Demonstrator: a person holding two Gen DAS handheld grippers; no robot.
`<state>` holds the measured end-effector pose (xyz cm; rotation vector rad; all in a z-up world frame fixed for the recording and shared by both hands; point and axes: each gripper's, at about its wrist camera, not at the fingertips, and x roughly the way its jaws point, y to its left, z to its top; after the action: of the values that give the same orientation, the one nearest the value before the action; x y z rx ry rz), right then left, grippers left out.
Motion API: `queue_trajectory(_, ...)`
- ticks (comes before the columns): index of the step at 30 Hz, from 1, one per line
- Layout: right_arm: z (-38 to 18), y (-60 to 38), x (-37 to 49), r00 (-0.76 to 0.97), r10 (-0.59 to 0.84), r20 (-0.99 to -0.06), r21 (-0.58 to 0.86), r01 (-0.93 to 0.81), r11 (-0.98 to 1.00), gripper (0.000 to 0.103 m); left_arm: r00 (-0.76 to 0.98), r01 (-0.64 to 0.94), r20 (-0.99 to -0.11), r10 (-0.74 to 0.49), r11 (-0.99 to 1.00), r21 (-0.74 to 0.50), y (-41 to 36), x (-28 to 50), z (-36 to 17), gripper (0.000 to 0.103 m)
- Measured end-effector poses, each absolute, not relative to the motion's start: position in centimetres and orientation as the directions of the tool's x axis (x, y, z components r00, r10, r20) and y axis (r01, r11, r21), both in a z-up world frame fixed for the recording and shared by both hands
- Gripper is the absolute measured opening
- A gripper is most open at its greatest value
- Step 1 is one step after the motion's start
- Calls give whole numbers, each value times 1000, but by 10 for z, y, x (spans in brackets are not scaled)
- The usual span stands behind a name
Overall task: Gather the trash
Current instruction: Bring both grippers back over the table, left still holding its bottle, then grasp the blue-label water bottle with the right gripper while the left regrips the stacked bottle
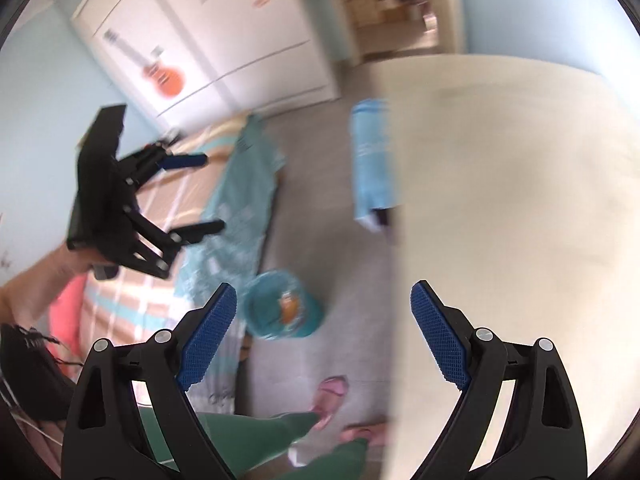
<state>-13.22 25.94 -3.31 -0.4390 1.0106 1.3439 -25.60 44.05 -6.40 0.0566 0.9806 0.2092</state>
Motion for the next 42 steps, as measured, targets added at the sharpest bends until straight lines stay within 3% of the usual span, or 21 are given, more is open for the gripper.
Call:
queue_trajectory(11,0,51,-9,223,556,-801,124,-847,518,88,623,254,-781,39,935,248,288,-71,-25,96)
queue_trajectory(19,7,-44,71,359,512,-780,48,-782,621,88,628,433,-776,-48,851,298,187,35,-27,96)
queue_trajectory(26,13,-47,131,449,449,-773,-127,-802,584,88,618,591,-778,-116,720,363,141,115,-38,96)
queue_trajectory(33,-21,-38,230,508,286,-812,-339,-810,478,88,549,743,-816,-180,552,378,117,212,-78,96)
queue_trajectory(42,-75,-32,321,466,219,-858,-355,-844,402,88,465,848,-859,-216,388,361,91,287,-135,96)
